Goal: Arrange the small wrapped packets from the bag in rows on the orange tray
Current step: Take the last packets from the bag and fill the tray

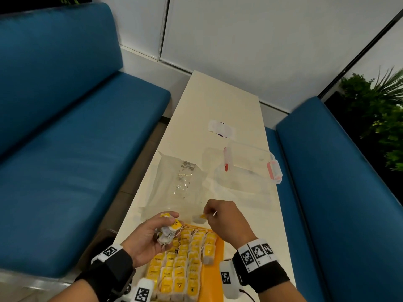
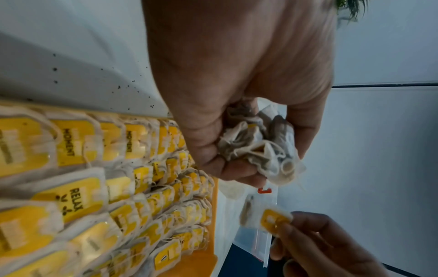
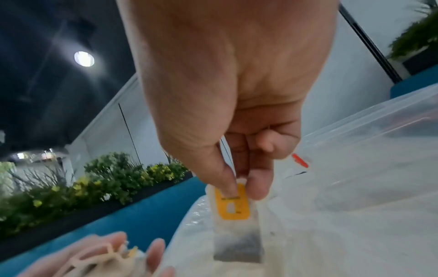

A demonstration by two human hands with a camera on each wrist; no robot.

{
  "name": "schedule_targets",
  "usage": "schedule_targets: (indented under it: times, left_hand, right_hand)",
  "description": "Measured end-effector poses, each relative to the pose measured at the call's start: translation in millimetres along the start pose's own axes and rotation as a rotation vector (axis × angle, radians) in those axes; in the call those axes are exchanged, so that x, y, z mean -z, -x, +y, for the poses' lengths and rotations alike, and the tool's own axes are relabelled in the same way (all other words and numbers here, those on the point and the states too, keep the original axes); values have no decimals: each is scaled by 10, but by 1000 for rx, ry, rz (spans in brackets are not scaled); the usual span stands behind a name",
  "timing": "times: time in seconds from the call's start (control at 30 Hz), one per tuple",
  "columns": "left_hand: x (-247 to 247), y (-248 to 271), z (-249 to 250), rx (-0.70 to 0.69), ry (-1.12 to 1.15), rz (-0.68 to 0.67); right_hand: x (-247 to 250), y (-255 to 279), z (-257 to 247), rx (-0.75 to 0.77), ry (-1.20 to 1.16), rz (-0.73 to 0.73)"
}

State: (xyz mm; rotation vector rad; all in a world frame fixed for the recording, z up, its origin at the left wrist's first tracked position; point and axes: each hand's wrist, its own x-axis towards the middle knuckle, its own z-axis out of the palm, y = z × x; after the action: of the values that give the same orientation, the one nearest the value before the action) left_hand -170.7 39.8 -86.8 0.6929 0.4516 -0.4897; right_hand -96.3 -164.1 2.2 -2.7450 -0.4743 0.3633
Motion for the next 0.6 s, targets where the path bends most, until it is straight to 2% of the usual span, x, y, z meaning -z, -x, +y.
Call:
schedule_targets:
  times: [0.13, 0.3, 0.6]
  left_hand:
    - [19, -14, 24, -5, -20, -1]
    - [49, -49, 6, -4, -61, 18]
    - [13, -38, 11, -12, -112, 8]
  right_hand:
    - [16, 33, 175, -34, 99, 7]
    - [-10, 151, 263, -60, 94, -50]
    - [-175, 348, 322, -39, 121, -392]
